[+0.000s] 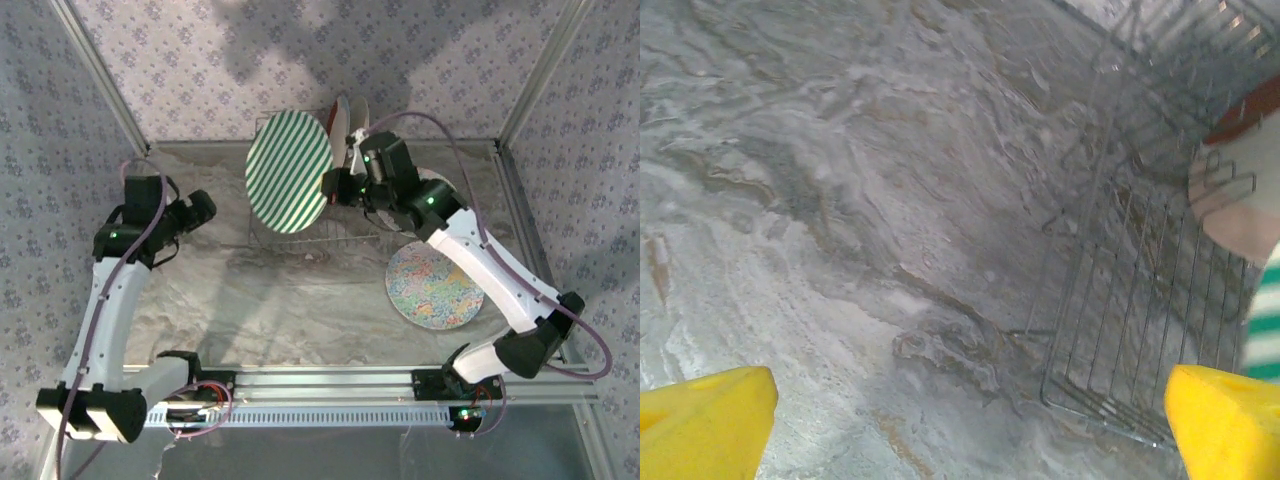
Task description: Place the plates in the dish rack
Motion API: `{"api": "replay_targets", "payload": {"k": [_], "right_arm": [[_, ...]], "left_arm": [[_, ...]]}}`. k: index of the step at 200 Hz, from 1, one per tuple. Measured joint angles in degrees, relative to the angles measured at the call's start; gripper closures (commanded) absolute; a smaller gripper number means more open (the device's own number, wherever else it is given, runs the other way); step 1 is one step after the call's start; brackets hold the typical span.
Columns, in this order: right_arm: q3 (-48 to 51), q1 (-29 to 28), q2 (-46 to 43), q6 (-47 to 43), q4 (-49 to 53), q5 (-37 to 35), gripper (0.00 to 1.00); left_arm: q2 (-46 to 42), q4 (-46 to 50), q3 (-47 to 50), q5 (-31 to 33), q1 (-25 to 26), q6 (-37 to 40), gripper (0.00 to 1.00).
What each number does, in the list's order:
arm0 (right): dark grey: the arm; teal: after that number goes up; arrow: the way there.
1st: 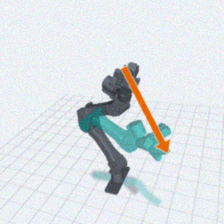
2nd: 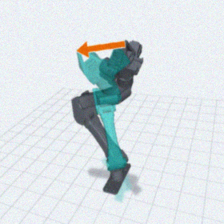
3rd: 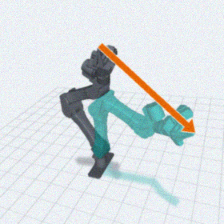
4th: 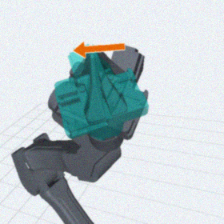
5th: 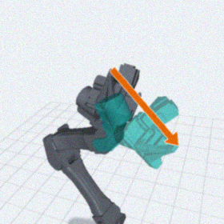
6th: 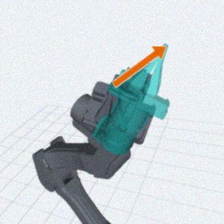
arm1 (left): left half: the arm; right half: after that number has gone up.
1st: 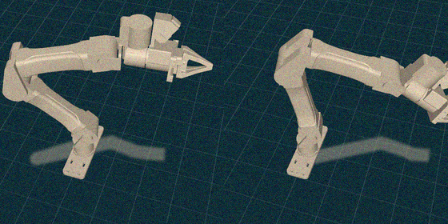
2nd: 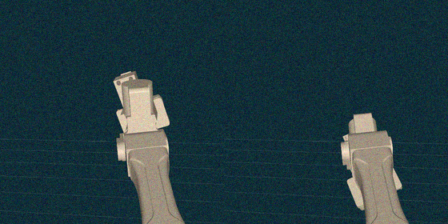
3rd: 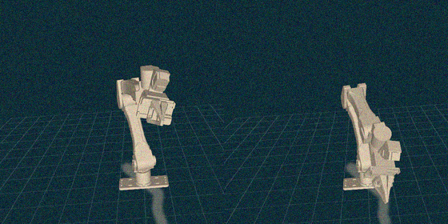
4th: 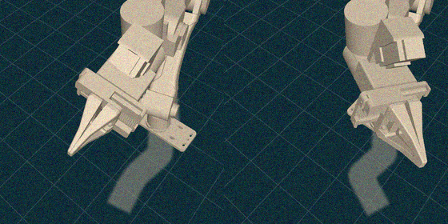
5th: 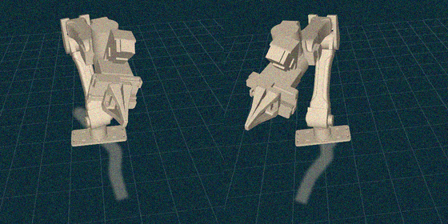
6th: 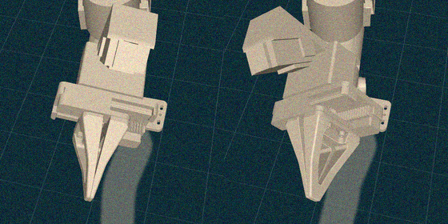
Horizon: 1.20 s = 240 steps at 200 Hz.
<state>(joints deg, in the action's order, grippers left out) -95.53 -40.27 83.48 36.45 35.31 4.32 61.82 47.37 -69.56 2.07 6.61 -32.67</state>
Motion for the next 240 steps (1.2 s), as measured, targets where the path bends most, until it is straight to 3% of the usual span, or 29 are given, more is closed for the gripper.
{"api": "replay_targets", "payload": {"k": [54,98,145,240], "right_arm": [[-16.5,2.3,12.7,-5.4,6.4,-16.0,1.0],[-33.3,2.3,27.8,-8.1,10.8,-27.3,1.0],[-49.3,3.0,41.2,-8.9,14.3,-34.0,1.0],[-52.0,5.9,49.7,-7.8,13.6,-36.5,1.0]], "left_arm": [[7.1,-1.1,-5.5,5.7,9.9,5.7,0.01],[9.2,-3.2,-5.7,7.9,10.4,9.0,0.01],[13.0,-6.1,-5.6,7.4,10.4,12.9,0.01],[16.7,-8.7,-5.4,2.0,10.4,12.0,0.01]]}}
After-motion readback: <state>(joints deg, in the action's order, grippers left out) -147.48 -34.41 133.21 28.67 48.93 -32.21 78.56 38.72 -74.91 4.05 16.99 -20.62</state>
